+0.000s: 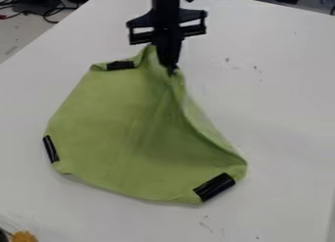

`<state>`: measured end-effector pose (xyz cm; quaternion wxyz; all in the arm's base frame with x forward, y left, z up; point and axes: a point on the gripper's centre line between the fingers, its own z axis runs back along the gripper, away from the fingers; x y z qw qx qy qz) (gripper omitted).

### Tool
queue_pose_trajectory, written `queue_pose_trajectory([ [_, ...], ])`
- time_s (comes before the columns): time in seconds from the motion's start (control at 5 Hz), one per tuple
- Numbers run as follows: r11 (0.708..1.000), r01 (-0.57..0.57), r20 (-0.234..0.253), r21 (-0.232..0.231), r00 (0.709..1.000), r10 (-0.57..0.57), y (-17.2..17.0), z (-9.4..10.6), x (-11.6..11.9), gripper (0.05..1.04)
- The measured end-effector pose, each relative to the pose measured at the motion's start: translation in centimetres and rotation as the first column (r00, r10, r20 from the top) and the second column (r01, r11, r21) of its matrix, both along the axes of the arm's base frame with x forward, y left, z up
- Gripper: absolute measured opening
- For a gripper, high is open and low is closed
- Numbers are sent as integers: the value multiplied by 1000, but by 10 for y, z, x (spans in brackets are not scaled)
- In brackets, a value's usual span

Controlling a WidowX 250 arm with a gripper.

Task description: Fold the cloth from top right to bottom left

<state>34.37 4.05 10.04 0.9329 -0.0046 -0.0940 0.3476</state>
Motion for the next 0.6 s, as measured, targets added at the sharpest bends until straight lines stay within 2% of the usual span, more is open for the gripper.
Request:
queue_pose_trajectory([
  [0.2,998,-51,63,43,997,48,37,0,-39,78],
  [0.4,996,50,63,80,996,-55,56,-14,-59,76],
  [0.6,998,0,81,69,997,-6,80,-24,-88,74],
])
